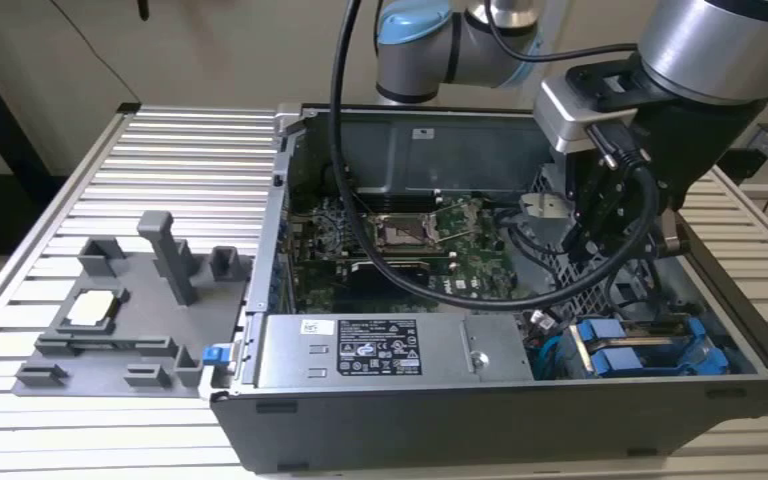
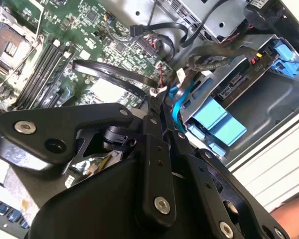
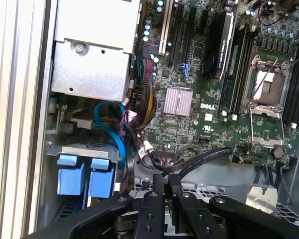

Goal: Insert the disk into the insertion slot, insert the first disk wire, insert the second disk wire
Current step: 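Insert the first disk wire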

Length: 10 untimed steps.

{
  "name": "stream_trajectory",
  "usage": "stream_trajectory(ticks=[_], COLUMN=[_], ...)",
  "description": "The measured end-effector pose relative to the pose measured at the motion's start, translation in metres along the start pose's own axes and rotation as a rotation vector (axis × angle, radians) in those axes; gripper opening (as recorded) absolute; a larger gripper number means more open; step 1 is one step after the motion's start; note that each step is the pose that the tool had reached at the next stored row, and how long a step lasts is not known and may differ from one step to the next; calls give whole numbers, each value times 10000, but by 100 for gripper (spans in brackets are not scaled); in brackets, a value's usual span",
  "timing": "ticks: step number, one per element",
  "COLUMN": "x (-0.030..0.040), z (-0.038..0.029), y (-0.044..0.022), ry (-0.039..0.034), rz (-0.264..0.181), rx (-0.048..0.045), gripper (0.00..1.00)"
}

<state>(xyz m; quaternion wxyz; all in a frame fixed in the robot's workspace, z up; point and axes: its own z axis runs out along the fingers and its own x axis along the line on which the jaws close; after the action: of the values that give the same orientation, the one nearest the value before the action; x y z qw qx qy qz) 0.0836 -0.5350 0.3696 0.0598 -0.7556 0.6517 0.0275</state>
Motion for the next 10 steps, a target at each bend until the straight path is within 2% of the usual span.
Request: stream_trajectory(ticks=[10], x=[0], z=[1], y=[-1], ry=[23], rz=[-2], rx=[-3], gripper=[16])
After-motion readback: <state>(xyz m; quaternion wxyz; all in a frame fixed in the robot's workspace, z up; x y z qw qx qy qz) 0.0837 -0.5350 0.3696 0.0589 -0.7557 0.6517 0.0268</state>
